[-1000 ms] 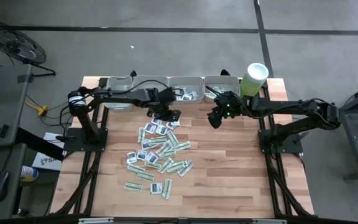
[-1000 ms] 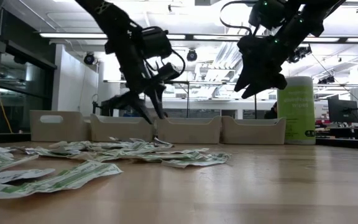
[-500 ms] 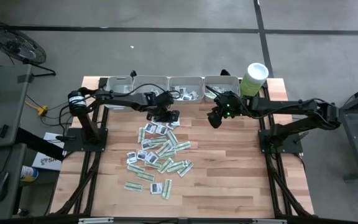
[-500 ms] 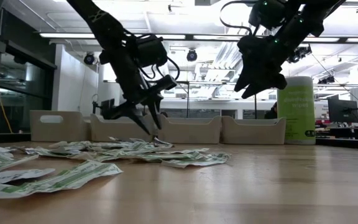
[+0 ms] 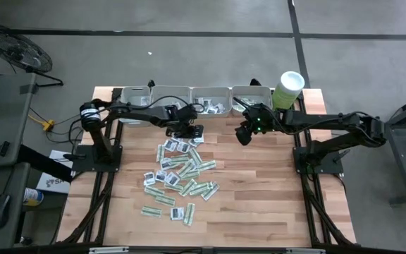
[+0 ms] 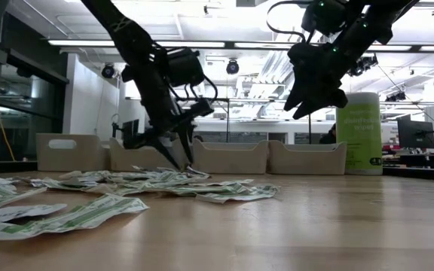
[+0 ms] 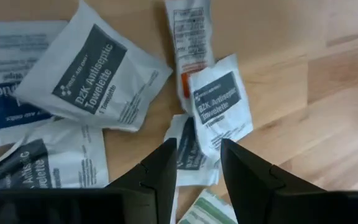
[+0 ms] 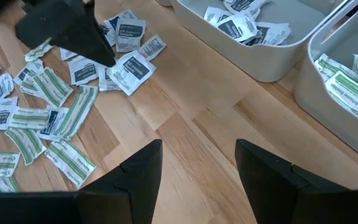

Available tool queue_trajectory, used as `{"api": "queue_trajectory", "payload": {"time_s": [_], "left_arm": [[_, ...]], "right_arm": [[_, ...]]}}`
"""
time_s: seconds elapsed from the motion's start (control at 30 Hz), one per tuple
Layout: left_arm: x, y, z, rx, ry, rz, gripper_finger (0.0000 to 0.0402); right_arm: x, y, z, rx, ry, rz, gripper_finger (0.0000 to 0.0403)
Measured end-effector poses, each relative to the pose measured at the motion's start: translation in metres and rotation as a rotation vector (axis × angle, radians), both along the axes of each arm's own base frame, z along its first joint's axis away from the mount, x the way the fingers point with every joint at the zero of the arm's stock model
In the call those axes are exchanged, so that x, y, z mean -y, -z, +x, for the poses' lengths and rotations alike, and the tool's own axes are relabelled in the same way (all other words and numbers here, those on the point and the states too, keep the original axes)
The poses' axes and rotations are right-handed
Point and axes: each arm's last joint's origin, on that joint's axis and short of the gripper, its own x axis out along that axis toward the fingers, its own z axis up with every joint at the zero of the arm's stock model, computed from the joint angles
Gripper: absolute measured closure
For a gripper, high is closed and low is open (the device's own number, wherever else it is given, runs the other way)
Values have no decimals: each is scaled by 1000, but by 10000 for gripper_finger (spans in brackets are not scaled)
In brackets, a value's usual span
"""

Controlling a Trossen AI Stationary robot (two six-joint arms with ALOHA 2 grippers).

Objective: Pick & Place First Aid Supplies
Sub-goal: Put the gray towelette pack into the middle right gray bin

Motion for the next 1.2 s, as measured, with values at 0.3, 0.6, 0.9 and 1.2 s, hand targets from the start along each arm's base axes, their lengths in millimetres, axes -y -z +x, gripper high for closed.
{"api": "queue_trajectory", "payload": {"time_s": [0.3, 0.6, 0.9, 1.2], "left_arm": [[-3, 7, 9, 53, -17, -2, 277], [-4, 9, 11, 63, -22, 3, 277], [-4, 19, 14, 51, -15, -21, 278], [-4, 20, 13, 38, -11, -21, 348]], "right_arm": [[0, 0, 0, -4, 4, -4, 206], [0, 0, 0, -9, -1, -8, 206], [0, 0, -1, -13, -8, -15, 206], [0, 1, -1, -14, -8, -14, 206]]}}
